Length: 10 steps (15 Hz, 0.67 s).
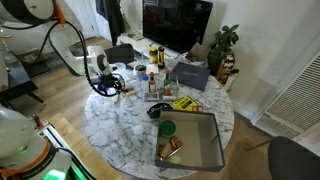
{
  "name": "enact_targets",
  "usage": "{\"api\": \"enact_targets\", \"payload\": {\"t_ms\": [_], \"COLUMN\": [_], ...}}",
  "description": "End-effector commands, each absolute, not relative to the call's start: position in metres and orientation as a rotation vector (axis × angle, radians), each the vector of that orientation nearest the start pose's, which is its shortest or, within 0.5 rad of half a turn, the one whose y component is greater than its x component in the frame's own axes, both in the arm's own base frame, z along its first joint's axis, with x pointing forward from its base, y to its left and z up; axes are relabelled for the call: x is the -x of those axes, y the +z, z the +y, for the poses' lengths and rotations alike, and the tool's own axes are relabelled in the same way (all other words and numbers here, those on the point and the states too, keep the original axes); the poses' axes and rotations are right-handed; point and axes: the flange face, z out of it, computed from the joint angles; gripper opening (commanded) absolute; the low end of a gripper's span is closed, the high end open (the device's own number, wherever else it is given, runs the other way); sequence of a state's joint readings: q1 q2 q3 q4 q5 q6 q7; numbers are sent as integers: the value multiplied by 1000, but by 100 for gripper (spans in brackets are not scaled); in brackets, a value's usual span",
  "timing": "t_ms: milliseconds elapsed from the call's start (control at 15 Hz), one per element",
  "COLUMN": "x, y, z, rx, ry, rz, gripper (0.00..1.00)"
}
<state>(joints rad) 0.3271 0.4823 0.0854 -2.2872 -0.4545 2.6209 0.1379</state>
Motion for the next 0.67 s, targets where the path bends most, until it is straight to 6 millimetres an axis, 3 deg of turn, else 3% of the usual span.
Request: {"api": "enact_targets", "payload": {"t_ms": [0, 333, 467, 600], "x": [-468, -475, -477, -478], "y": [114, 97, 92, 89], "z": [208, 205, 203, 202], "rx": [3118, 3078, 3070, 3064], "ry": [93, 73, 70, 72], "rz": [-1143, -1162, -1170, -1176], "gripper": [100, 100, 74, 58]}}
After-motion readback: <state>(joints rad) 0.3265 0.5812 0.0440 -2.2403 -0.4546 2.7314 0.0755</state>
